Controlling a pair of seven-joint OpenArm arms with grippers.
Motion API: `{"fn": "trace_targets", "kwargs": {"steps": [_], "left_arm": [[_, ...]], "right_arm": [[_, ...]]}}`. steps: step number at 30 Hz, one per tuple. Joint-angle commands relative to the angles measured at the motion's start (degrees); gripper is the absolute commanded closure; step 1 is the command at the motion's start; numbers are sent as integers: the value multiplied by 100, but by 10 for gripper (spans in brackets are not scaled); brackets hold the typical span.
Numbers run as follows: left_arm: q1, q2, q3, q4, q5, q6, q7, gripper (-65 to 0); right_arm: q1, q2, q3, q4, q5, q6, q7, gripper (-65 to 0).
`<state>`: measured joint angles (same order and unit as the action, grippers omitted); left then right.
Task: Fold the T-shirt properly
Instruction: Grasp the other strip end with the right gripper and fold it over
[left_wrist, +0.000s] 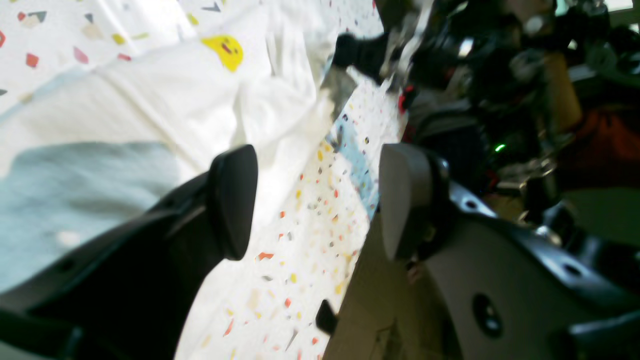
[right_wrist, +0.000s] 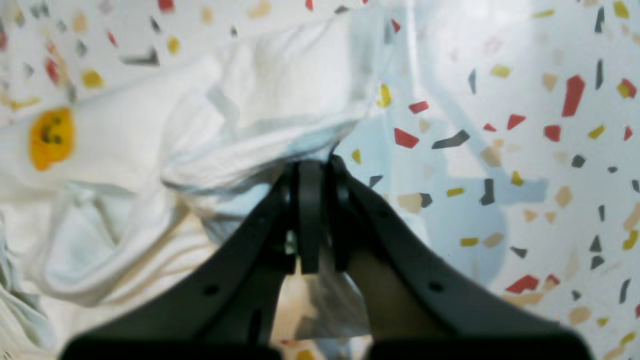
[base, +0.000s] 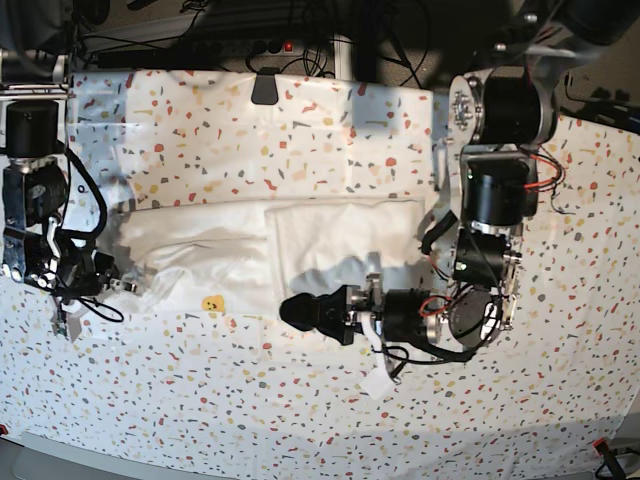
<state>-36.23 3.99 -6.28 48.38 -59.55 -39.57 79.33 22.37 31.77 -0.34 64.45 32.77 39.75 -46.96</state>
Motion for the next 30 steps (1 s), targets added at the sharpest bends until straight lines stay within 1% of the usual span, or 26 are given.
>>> {"fn": "trace_targets", "kwargs": {"steps": [1, 8, 12, 14, 20, 25, 30], "left_arm": [[-205, -109, -2, 92, -160, -43, -105, -370], [-138, -824, 0, 90, -155, -43, 67, -369], [55, -1117, 0, 90, -153, -43, 67, -369], [188, -1169, 0, 90, -155, -43, 67, -369], [570, -1150, 0, 90, -146, -43, 67, -369], [704, -1150, 0, 90, -129, -43, 52, -369], [737, -1150, 0, 90, 232, -43, -105, -369]], "right_arm": [[144, 87, 44, 146, 92, 25, 33, 0], [144, 61, 44, 575, 422, 25, -61, 0], [225, -107, 44, 863, 564, 25, -289, 0], [332, -275, 44, 944, 564, 25, -457, 0], [785, -870, 44, 960, 516, 25, -769, 0], [1121, -1366, 44, 960, 516, 25, -1117, 0], [1388, -1976, 42, 960, 518, 25, -1279, 0]]}}
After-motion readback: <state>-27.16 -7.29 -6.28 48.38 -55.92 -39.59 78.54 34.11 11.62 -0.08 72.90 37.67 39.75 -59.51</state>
